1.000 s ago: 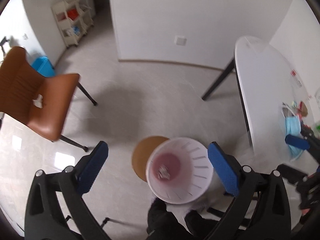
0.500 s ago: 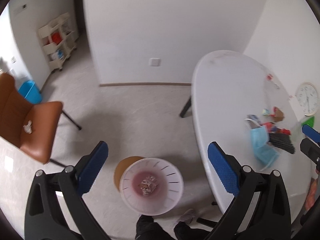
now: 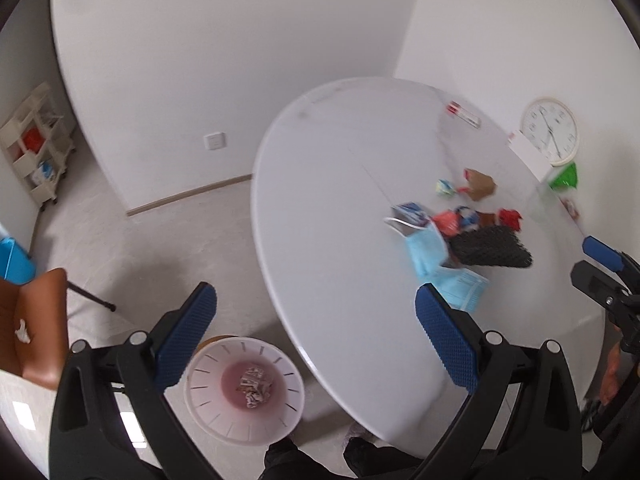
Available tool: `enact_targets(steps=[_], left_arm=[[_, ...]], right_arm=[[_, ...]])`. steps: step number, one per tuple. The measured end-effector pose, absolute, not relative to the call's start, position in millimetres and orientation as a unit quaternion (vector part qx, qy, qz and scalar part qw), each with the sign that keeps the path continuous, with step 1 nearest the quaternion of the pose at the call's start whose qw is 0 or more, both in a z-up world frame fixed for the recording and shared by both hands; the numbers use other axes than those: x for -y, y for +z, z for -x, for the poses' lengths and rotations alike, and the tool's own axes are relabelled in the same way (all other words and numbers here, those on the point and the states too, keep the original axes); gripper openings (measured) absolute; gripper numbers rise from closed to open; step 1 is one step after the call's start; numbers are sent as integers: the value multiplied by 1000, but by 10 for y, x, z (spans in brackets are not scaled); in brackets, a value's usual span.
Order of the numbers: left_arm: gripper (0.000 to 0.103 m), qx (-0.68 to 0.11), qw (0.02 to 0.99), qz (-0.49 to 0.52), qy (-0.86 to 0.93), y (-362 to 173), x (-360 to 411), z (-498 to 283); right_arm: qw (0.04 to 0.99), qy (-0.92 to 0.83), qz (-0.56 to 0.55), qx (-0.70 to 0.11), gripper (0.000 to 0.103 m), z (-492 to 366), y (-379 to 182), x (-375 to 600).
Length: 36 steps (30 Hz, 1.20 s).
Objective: Collect trash
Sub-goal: 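Return to the table and grasp the brown cardboard piece with the right tool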
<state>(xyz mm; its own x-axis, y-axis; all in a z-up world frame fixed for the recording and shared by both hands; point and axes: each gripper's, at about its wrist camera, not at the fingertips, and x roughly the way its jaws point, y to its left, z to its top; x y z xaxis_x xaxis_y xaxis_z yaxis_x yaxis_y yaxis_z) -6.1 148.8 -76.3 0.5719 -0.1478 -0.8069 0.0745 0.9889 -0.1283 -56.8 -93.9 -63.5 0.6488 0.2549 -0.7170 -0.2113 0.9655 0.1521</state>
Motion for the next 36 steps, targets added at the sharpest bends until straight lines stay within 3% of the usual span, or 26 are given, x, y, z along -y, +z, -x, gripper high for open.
enact_targets(steps=[18,27,36], left_arm=[[95,-504,847,-29,-165,-1141,-107,-349],[95,-513,844,-47,-148,-1137,290,-910],[95,-506,848,-66,-141,-1165,643,-1669]], right_arm=[[889,41,-67,-451,101,374,-1238,2403],[888,46,-65,-453,100,-972,-1554,2802],[854,41,-42,-517,100,-2356,-2426,2565]])
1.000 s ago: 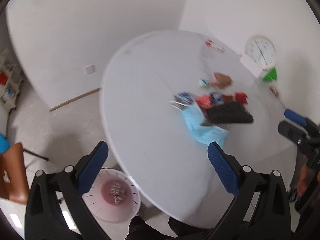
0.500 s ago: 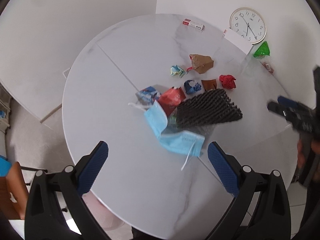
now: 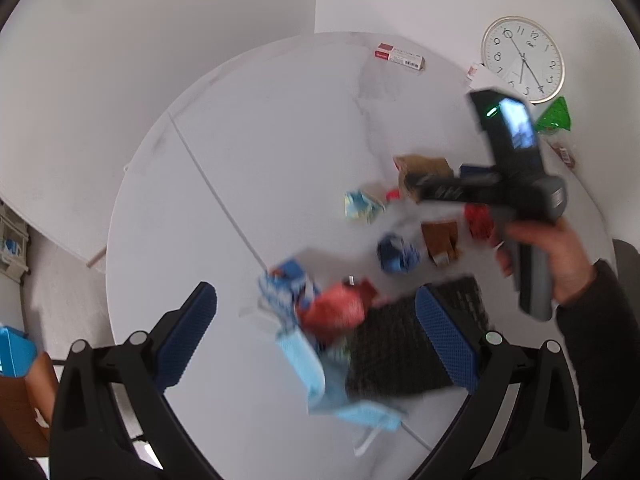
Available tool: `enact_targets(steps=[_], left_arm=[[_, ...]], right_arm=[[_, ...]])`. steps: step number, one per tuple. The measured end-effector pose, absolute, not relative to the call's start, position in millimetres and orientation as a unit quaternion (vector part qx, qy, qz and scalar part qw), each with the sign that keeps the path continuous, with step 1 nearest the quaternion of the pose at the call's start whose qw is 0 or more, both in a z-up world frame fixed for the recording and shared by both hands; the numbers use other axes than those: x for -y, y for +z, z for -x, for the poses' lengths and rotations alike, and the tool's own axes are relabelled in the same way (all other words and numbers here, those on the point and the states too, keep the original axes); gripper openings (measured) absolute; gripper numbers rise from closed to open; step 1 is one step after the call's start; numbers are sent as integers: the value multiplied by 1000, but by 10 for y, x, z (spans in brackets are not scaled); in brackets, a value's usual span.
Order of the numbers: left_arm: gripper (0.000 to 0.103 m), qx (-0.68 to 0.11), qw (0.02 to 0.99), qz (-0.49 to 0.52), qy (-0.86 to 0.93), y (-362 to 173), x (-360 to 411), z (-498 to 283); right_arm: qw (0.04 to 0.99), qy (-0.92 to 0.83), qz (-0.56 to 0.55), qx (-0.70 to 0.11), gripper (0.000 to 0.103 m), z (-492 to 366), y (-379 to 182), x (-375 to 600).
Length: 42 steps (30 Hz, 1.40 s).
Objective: Collect trash
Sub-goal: 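Return to the table and grasp the brown cardboard piece with the right tool, then grasp the yellow-blue paper scrap with the left tool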
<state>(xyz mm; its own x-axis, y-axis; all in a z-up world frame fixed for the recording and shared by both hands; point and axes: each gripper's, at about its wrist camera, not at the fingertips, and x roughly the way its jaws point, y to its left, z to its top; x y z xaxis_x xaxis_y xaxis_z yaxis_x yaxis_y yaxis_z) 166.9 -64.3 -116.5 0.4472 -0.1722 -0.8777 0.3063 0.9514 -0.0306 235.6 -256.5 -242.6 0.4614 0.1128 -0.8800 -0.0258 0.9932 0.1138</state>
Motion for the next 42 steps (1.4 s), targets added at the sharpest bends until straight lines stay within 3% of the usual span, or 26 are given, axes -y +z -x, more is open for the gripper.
enact_targets(steps=[3,4,5,9,14,17,21,25,27,37,42], left_arm=[[95,-509,845,-72,-146,-1248,764,-1930],[95,-511,843,-71,-149,-1285,804,-2008],[95,-515,841,-70,-151,-1322,841,-2086],[95,-540,824,-60,-159,-1580,1025,-2409],[94,-567,805,-78,-154,-1960,1313,-2748],[87,-584,794,-78,-150,-2166,1454,-2899],[67,-607,777,-90,-144,-2388,1566,-3037],[57,-617,768,-82,-147,-2468,1602,-3074],[40,-619,765,-81,-161,-2447,1629,-3064],[33,-598,778,-68,-182,-2348,1561,-2923],[33,-567,800,-59,-186,-1999,1393,-2742]], right_arm=[[857,36,-19,-513,98,-2429,-2539,2490],[860,40,-21,-509,94,-2433,-2545,2493],[861,47,-28,-506,77,-2437,-2546,2510],[858,51,-65,-506,72,-2439,-2496,2704],[878,38,-100,-466,72,-2279,-2127,2962],[890,26,-123,-439,73,-2117,-1879,3181],[899,17,-141,-415,73,-1886,-1662,3380],[901,10,-161,-402,74,-1679,-1541,3497],[902,10,-172,-396,74,-1623,-1505,3528],[902,16,-185,-389,74,-1523,-1413,3486],[907,19,-174,-384,74,-1410,-1289,3390]])
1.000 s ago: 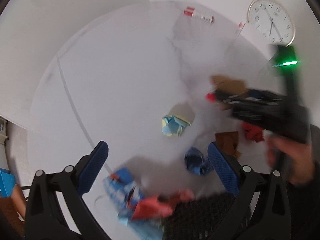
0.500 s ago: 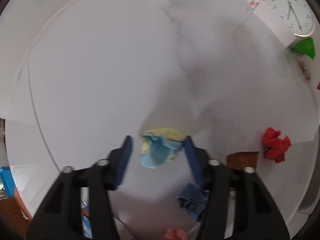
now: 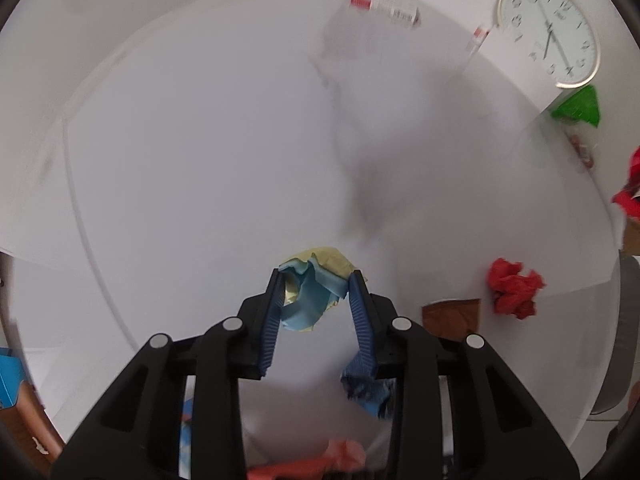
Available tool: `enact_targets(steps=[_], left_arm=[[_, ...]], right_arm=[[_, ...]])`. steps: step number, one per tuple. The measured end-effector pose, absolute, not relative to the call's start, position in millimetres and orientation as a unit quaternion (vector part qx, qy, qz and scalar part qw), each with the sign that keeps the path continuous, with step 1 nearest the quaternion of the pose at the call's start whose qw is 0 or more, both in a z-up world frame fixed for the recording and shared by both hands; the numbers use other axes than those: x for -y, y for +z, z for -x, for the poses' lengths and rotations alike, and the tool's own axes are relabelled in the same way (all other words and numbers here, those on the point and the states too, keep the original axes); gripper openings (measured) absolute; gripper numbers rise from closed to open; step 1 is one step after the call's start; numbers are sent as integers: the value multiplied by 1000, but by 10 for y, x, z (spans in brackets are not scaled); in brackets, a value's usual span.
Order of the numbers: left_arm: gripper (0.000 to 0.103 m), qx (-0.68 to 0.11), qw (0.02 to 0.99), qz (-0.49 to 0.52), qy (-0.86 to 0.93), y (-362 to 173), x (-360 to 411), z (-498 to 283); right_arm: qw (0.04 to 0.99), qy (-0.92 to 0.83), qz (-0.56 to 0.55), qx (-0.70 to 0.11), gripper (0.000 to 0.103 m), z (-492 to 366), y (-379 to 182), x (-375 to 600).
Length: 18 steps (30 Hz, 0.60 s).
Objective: Collect trash
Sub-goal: 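Grasp the yellow-blue paper scrap with the left tool, then carry both items to the wastebasket and open both tools to drop them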
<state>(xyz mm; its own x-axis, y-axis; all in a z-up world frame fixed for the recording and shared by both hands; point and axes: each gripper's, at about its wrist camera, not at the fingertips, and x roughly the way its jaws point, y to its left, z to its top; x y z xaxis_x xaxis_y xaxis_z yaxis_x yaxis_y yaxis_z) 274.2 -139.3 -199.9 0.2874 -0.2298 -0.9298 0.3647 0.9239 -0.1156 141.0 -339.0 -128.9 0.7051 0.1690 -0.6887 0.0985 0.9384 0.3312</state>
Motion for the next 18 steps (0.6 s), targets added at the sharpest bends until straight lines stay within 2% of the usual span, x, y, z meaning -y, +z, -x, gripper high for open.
enact_targets(steps=[5,10,18], left_arm=[[33,-524,834,-16,-174,-1328,796,-2172],[34,-508,855,12,-107,-882,-179,-1400],[35,-541,841,5,8,-991,-1608,-292]], right_arm=[[919,38,-133,-370,74,-1163,-1020,3081],[922,103,-107,-357,74,-736,-766,2422],[876,274,-84,-389,74,-55,-697,861]])
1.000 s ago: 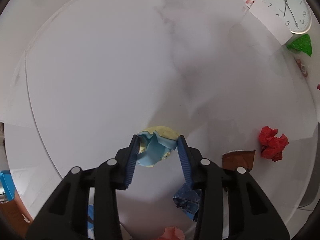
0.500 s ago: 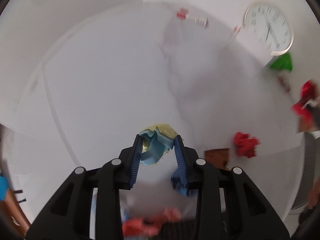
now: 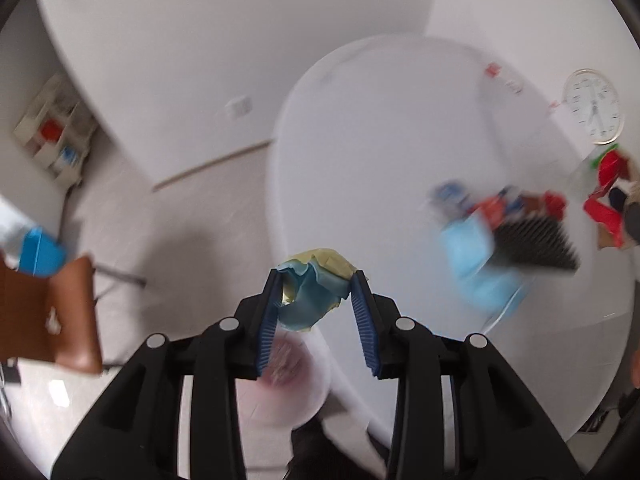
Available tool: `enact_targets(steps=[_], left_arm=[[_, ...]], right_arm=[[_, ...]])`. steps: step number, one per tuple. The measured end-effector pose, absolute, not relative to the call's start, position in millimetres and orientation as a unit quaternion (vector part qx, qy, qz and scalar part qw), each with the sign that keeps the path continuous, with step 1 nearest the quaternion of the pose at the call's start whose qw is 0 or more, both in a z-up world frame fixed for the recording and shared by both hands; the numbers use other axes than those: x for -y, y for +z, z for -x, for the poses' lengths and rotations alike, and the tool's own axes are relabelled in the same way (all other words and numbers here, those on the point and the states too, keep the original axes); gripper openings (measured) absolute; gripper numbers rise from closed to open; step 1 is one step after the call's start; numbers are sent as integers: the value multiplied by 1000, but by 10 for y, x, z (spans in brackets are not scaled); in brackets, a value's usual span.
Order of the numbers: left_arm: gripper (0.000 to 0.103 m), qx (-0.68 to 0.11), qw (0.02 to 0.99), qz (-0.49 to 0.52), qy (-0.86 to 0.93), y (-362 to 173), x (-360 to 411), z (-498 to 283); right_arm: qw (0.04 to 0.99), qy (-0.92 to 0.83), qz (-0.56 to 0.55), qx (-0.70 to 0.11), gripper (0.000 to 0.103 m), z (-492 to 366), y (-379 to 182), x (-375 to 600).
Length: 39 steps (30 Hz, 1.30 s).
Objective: Collect trash
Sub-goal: 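Carry both items to the wastebasket and open both tools to drop them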
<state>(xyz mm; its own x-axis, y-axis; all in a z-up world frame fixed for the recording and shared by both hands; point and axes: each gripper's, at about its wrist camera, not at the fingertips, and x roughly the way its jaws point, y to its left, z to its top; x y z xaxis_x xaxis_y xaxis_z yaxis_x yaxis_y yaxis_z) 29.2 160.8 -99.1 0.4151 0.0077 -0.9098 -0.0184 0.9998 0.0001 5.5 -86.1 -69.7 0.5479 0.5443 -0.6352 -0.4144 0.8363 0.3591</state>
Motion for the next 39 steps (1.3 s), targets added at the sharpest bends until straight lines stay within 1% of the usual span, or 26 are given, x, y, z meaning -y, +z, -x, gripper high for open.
enact_targets(steps=[4,6,8,9,10,11,12,13,15,18,20,22,26,28,30,34,35,36,39], left_arm=[[36,-580,814,31,14,-1341,-2138,103],[37,-592,805,37,12,-1537,-2212,179],[40,-604,796,45,7,-1752,-2279,242],[47,-611,790,52,3,-1838,-2293,237],[59,-620,782,67,0,-1958,-2324,243],[66,-625,776,78,2,-2043,-2354,261],[75,-629,773,85,7,-2103,-2388,288],[78,-630,771,92,14,-2133,-2424,309],[80,-624,773,109,21,-2110,-2504,357],[91,-596,790,137,44,-1929,-2694,461],[92,-574,803,142,68,-1801,-2789,526],[95,-556,812,143,103,-1650,-2911,559],[95,-526,819,158,167,-1415,-3222,685],[95,-517,818,167,187,-1342,-3350,747],[95,-510,818,171,203,-1301,-3453,792],[95,-500,818,179,221,-1232,-3536,853],[95,-497,819,181,221,-1205,-3525,863],[95,-495,820,183,220,-1186,-3527,873],[95,-491,825,180,213,-1150,-3476,862]], right_arm=[[846,331,-68,-413,74,221,-716,191],[838,344,-55,-420,74,289,-718,-19],[834,349,-36,-426,74,317,-727,-210],[832,351,-31,-428,74,330,-730,-245],[829,352,-26,-434,74,322,-747,-301],[826,353,-22,-438,75,315,-758,-352],[825,352,-18,-441,75,307,-766,-396],[825,350,-15,-444,75,330,-779,-481],[823,348,-6,-449,75,347,-795,-561],[821,349,6,-452,76,401,-821,-648],[819,352,21,-453,76,437,-840,-720],[814,361,35,-454,77,452,-874,-802],[796,386,61,-463,77,534,-1013,-1021],[781,401,74,-473,80,562,-1146,-1157],[774,409,85,-476,95,575,-1275,-1277],[778,395,90,-479,96,519,-1347,-1344],[783,388,86,-477,97,501,-1312,-1313],[790,383,76,-472,101,477,-1251,-1239],[808,364,49,-460,100,436,-1102,-1024]])
